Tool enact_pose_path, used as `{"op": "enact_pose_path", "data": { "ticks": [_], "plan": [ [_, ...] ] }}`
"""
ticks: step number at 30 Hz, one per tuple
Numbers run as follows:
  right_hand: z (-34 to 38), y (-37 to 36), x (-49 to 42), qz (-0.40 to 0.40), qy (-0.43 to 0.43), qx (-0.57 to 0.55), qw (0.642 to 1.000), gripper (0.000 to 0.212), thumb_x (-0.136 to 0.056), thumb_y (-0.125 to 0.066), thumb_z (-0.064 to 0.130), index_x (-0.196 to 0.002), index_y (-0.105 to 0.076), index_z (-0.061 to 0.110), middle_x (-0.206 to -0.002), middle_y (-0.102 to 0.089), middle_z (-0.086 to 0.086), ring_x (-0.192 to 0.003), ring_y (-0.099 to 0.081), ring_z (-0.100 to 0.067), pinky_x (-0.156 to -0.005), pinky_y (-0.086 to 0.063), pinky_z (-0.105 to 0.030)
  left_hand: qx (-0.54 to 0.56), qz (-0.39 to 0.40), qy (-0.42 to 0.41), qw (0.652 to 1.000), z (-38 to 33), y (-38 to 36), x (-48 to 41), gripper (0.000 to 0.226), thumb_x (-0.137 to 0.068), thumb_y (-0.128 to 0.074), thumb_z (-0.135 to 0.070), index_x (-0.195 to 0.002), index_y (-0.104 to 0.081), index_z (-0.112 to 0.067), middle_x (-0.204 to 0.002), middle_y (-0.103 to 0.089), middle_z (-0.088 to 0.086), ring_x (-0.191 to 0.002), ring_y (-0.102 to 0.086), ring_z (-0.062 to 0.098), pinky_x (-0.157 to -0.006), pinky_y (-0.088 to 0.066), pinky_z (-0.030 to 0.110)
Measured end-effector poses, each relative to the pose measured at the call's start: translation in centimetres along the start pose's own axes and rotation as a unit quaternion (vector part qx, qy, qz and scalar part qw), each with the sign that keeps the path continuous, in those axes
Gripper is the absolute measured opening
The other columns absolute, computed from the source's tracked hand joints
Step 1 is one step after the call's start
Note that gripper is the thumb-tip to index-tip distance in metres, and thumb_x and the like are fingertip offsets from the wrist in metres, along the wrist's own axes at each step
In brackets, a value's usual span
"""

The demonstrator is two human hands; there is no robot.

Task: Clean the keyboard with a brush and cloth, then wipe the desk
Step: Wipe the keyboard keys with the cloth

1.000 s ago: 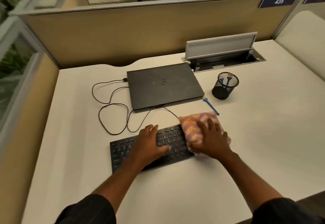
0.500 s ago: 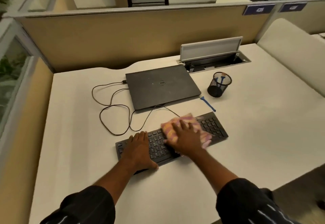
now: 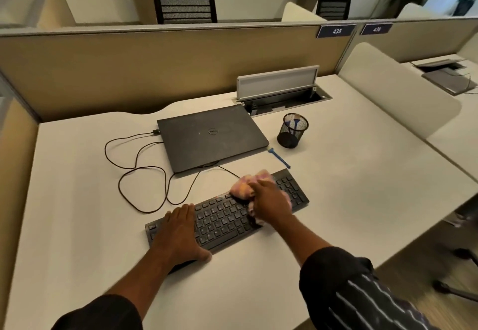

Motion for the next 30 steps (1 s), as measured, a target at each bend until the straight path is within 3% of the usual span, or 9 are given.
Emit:
{"op": "enact_pose_path", "data": {
  "ticks": [4,7,10,13,17,21,23,26,30],
  "plan": [
    [-8.4,3.0,-1.8,-0.003,-0.083,-0.079,0.993,0.042,-0.079,-0.057,0.023,-0.112,-0.062,0.048,-0.119,-0.059,0.017,-0.107,-0.062,-0.013,-0.089,-0.053,-0.036,0.0,0.002,0.017,1.0,0.0,0.0,0.1,0.142,-0.054,-0.068,-0.084,-0.159,-0.004,-0.013,-0.162,-0.018,0.003,-0.148,-0.02,0.022,-0.124,-0.015,0.038],
    [-12.4,3.9,-2.6,0.033,-0.073,-0.082,0.993,0.041,-0.079,-0.056,0.028,-0.105,-0.061,0.059,-0.107,-0.063,0.015,-0.096,-0.066,-0.019,-0.075,-0.059,-0.038,-0.002,0.008,0.028,1.0,-0.1,-0.1,0.1,0.142,-0.055,-0.067,-0.084,-0.159,-0.001,-0.013,-0.164,-0.014,0.003,-0.15,-0.015,0.022,-0.125,-0.008,0.04],
    [-11.5,3.4,-2.9,0.02,-0.084,-0.018,0.996,0.049,-0.077,-0.057,0.011,-0.115,-0.062,0.042,-0.124,-0.06,0.005,-0.115,-0.058,-0.023,-0.093,-0.05,-0.04,-0.001,0.008,0.032,0.999,-0.1,-0.1,0.0,0.142,-0.054,-0.066,-0.084,-0.159,-0.002,-0.013,-0.163,-0.016,0.003,-0.15,-0.017,0.021,-0.125,-0.008,0.04],
    [-6.4,1.8,-1.8,-0.005,0.004,0.06,0.998,0.053,-0.082,-0.058,0.019,-0.134,-0.054,0.026,-0.14,-0.054,0.001,-0.127,-0.047,-0.025,-0.103,-0.04,-0.038,-0.007,0.015,0.037,0.999,-0.2,-0.2,-0.1,0.141,-0.056,-0.066,-0.083,-0.159,0.0,-0.013,-0.165,-0.012,0.003,-0.151,-0.014,0.021,-0.125,-0.007,0.04],
    [0.6,-0.7,0.5,0.033,0.11,0.037,0.993,0.052,-0.086,-0.059,0.026,-0.137,-0.052,0.029,-0.143,-0.052,0.002,-0.135,-0.04,-0.027,-0.107,-0.034,-0.043,-0.016,0.019,0.031,0.999,-0.5,-0.1,-0.1,0.141,-0.057,-0.067,-0.082,-0.159,-0.002,-0.011,-0.166,-0.012,0.004,-0.151,-0.014,0.021,-0.125,-0.01,0.039],
    [1.2,-0.5,0.6,0.057,0.17,0.084,0.98,0.048,-0.084,-0.064,0.032,-0.131,-0.054,0.034,-0.14,-0.054,0.001,-0.13,-0.045,-0.026,-0.101,-0.043,-0.046,-0.011,0.018,0.031,0.999,-0.5,0.1,0.0,0.142,-0.056,-0.066,-0.083,-0.16,-0.002,-0.012,-0.166,-0.011,0.003,-0.151,-0.014,0.02,-0.125,-0.011,0.038],
    [-2.9,1.1,-1.3,0.042,0.096,0.093,0.99,0.047,-0.081,-0.065,0.026,-0.126,-0.057,0.034,-0.135,-0.056,0.001,-0.121,-0.051,-0.024,-0.095,-0.047,-0.037,-0.008,0.02,0.031,0.999,-0.5,0.1,0.0,0.142,-0.055,-0.066,-0.083,-0.16,-0.001,-0.012,-0.166,-0.011,0.003,-0.151,-0.014,0.019,-0.125,-0.011,0.037],
    [-9.3,3.6,-2.9,0.017,-0.053,0.077,0.995,0.047,-0.081,-0.061,0.022,-0.127,-0.057,0.031,-0.136,-0.053,0.001,-0.116,-0.05,-0.029,-0.092,-0.047,-0.038,-0.009,0.021,0.033,0.999,-0.5,0.1,0.1,0.143,-0.055,-0.067,-0.083,-0.16,-0.001,-0.013,-0.166,-0.012,0.003,-0.151,-0.014,0.02,-0.125,-0.012,0.037],
    [-8.3,2.8,-3.1,0.017,-0.065,0.078,0.995,0.041,-0.087,-0.052,0.027,-0.127,-0.058,0.032,-0.138,-0.051,0.001,-0.115,-0.048,-0.032,-0.09,-0.045,-0.04,-0.012,0.031,0.039,0.999,-0.5,0.0,0.1,0.142,-0.058,-0.069,-0.082,-0.16,0.002,-0.013,-0.167,-0.009,0.003,-0.152,-0.012,0.021,-0.125,-0.011,0.037]
  ]
}}
Point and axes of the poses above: each hand's wrist, its own x-axis away from the middle knuckle, its own y-axis out of the back of the hand, z = x × y, the point moved 9 cm from there along -x, towards the middle knuckle
